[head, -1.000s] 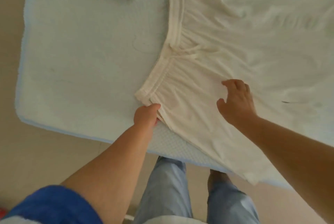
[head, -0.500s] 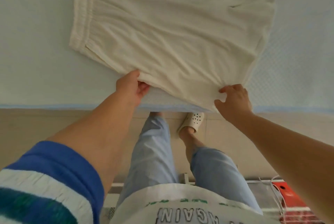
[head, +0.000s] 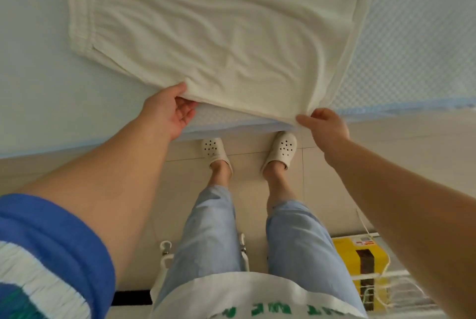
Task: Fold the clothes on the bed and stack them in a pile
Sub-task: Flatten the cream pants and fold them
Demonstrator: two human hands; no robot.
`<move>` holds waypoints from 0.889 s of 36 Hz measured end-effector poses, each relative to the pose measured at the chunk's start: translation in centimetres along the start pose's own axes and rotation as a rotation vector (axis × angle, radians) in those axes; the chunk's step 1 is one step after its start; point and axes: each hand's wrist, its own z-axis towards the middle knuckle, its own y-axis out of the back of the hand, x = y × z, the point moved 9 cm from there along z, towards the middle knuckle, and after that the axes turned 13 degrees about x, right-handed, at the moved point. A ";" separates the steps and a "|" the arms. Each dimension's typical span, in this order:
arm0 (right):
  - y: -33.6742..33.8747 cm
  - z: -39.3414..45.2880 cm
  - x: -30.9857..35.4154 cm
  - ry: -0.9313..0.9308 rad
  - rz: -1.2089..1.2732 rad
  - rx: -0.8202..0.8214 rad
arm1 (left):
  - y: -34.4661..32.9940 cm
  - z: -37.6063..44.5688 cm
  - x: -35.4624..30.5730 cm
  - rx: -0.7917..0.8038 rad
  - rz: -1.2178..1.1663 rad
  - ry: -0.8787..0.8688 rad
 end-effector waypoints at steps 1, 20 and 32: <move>-0.4 -0.1 0.0 0.010 -0.011 0.050 | 0.2 -0.1 -0.1 0.004 0.020 0.002; 0.7 -6.9 -0.8 0.096 -0.025 -0.102 | 3.5 -2.5 -4.7 -0.181 0.379 -0.272; 4.2 -16.4 13.1 0.495 -0.458 -0.428 | -0.3 -8.8 -13.7 -0.025 0.749 -0.510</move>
